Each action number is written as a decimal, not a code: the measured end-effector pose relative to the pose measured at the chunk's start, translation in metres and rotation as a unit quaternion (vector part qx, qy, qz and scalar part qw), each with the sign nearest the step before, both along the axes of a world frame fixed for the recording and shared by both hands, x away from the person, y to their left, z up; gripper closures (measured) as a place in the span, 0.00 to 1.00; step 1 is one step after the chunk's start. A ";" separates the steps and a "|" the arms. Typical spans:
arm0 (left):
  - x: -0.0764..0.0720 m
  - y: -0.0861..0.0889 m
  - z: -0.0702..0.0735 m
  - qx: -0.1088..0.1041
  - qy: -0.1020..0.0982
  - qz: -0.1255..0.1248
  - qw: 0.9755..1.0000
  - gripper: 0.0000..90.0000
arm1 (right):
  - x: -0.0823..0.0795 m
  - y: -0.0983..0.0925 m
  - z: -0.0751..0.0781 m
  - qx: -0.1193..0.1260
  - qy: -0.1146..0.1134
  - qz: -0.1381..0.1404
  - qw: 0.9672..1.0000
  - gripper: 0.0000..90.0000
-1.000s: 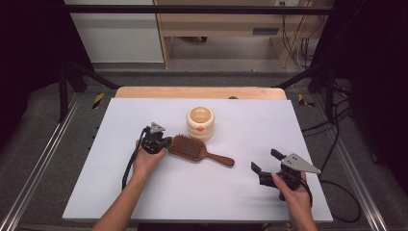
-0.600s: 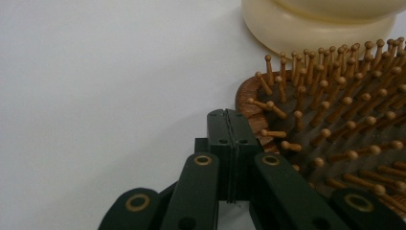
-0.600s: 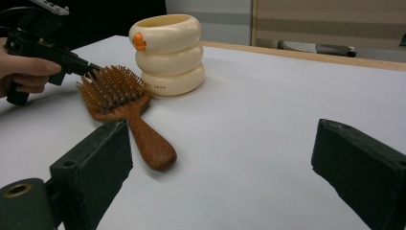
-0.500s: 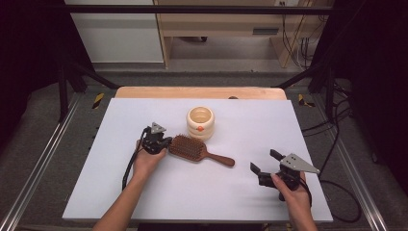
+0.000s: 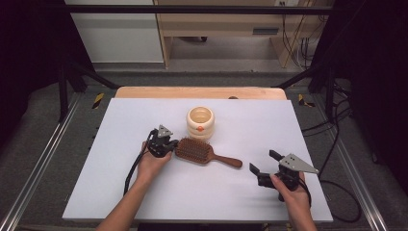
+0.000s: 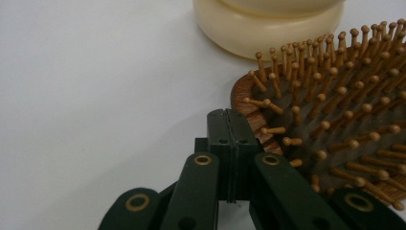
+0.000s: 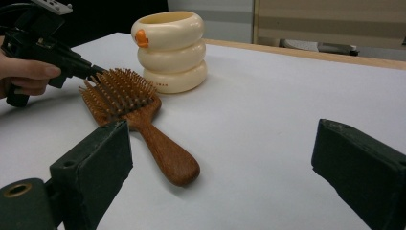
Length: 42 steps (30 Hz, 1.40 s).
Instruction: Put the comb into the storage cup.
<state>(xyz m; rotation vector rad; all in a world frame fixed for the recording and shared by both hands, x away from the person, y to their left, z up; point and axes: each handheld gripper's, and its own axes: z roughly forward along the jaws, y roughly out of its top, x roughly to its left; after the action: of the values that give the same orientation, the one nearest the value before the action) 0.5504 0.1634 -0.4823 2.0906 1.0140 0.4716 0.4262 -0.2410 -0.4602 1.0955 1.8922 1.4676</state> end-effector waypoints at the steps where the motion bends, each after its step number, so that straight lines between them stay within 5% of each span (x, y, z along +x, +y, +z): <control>1: -0.001 -0.001 0.000 0.000 0.000 0.000 1.000 1.00 | 0.000 0.000 0.000 0.000 0.000 0.000 1.000 0.08; 20: -0.008 -0.023 0.000 -0.001 0.002 -0.026 1.000 1.00 | -0.001 0.000 0.001 0.001 -0.002 0.002 1.000 0.08; 42: -0.018 -0.081 0.000 -0.004 0.006 -0.082 0.997 1.00 | -0.007 -0.003 0.009 -0.013 -0.011 0.010 1.000 0.07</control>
<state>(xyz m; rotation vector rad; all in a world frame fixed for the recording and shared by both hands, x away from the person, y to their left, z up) 0.5328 0.0827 -0.4825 2.1516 0.8395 0.3725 0.4190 -0.2439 -0.4516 1.0485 1.9059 1.4566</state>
